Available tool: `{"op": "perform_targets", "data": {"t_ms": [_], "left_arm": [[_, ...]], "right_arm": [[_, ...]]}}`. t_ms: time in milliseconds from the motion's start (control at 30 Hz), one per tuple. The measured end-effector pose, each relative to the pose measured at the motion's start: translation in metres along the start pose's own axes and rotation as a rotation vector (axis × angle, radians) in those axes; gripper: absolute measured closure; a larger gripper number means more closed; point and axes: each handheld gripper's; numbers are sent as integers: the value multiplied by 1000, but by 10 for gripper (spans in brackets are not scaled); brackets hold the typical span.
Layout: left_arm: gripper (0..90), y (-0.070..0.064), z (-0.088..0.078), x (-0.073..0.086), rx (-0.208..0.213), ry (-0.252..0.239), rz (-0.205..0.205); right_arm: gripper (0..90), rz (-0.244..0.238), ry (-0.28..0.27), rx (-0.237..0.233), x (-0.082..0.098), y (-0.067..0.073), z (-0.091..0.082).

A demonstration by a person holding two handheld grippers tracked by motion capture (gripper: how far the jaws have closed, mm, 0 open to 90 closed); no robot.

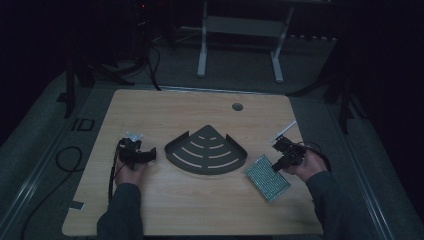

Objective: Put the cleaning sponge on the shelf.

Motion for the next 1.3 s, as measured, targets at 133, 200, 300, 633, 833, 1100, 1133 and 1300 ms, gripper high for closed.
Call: {"op": "perform_targets", "data": {"t_ms": [133, 200, 300, 633, 833, 1100, 1133, 1300], "left_arm": [[155, 0, 0, 0, 0, 0, 0], [156, 0, 0, 0, 0, 0, 0], [155, 0, 0, 0, 0, 0, 0], [155, 0, 0, 0, 0, -1, -1], [156, 0, 0, 0, 0, -2, -1], [156, 0, 0, 0, 0, -2, -1], [155, 0, 0, 0, 0, -2, -1], [156, 0, 0, 0, 0, -3, -1]], "right_arm": [[900, -2, -5, 1, -3, 0, -5], [900, -6, -6, 0, -5, 0, -8], [900, -11, -9, 0, -8, 0, -12], [899, -12, -36, 3, -17, 0, -27], [899, -8, -62, 5, -21, -3, -37], [900, -3, -79, 14, -27, -6, -45], [900, -3, -80, 12, -28, -6, -46], [900, -5, -86, 19, -35, -6, -46]]}}
Point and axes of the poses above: each handheld gripper's, and its own axes: z roughly forward along the jaws, x roughly out of its underside, y roughly to its left
